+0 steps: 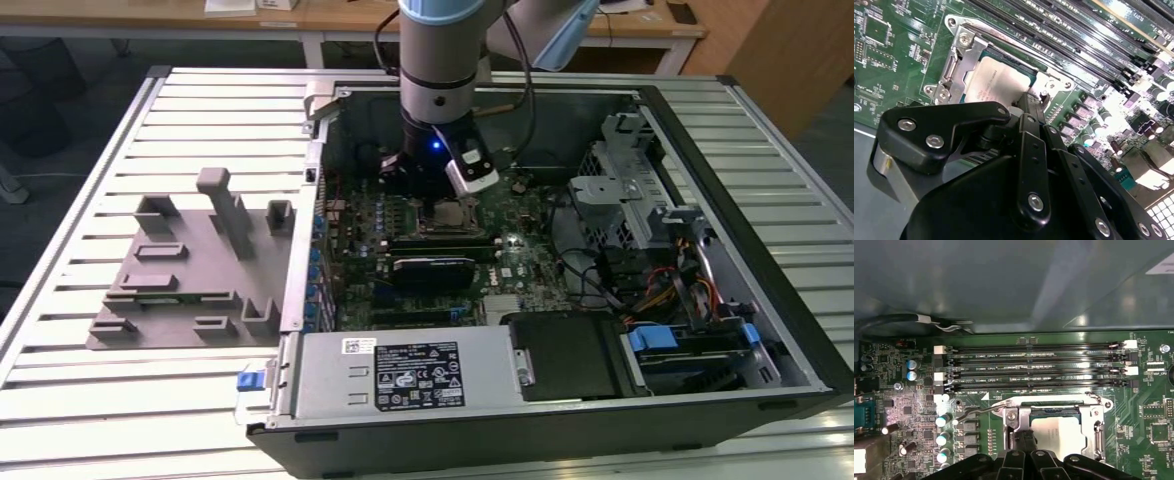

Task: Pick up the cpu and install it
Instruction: 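Close the cpu cover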

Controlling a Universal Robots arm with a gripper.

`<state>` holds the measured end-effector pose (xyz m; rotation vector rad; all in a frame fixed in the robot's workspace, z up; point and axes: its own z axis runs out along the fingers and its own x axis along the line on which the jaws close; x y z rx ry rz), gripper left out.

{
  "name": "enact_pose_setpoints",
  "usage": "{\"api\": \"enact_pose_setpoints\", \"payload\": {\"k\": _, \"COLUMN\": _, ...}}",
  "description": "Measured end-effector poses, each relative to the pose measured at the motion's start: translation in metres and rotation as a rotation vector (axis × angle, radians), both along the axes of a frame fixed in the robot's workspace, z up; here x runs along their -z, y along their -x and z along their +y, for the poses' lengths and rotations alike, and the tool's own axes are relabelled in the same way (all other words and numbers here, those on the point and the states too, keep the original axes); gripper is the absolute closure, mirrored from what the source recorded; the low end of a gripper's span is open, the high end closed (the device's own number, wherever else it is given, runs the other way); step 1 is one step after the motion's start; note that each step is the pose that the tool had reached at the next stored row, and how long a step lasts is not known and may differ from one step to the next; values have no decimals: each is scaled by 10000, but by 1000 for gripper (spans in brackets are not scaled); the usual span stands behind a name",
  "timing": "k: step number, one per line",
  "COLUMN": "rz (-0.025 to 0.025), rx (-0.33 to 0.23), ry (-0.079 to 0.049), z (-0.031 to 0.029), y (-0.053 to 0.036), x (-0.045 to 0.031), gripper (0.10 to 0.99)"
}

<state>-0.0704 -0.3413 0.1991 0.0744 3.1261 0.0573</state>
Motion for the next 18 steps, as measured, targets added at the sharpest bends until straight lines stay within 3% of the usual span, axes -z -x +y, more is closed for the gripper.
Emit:
{"api": "enact_pose_setpoints", "payload": {"k": 8, "rz": -3, "rx": 0, "ry": -1, "z": 1, "y": -17, "x": -11, "gripper": 980}}
{"api": "enact_pose_setpoints", "payload": {"k": 18, "rz": 0, "rx": 1, "ry": 2, "z": 0, "y": -15, "x": -221, "gripper": 980}}
